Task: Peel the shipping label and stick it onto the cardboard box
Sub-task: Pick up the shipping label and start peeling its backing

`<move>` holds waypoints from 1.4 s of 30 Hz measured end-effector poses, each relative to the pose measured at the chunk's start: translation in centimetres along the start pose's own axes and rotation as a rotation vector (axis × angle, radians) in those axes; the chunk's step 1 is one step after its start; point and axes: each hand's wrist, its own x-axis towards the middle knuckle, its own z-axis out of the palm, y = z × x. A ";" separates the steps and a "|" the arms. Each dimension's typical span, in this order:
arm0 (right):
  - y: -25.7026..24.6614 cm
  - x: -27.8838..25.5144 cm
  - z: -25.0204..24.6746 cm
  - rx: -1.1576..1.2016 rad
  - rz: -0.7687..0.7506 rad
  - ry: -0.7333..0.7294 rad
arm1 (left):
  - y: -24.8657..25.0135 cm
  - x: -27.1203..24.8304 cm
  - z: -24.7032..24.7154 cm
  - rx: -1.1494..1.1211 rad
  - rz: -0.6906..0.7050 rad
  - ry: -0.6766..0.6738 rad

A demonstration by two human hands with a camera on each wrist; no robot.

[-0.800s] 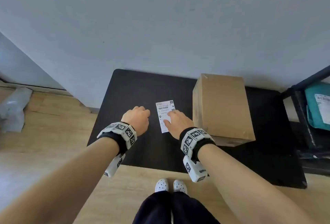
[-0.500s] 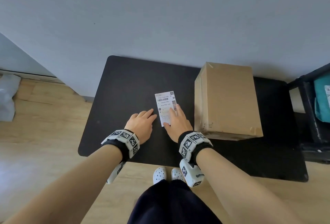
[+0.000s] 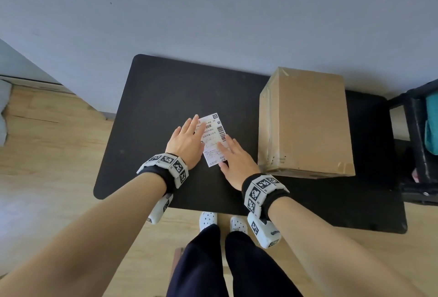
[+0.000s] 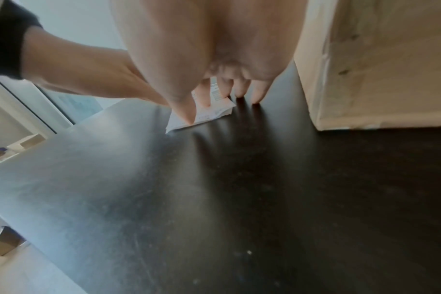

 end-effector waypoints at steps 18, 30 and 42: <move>1.6 -1.3 -0.1 0.024 -0.104 -0.012 | 1.3 4.0 -2.0 -0.223 -0.258 -0.071; 1.6 -1.2 0.2 0.014 -0.102 -0.005 | 1.4 4.3 -2.5 -0.259 -0.293 -0.090; -1.3 -1.1 -6.0 0.252 -0.050 0.178 | 2.0 0.6 -7.8 -0.381 -0.153 0.025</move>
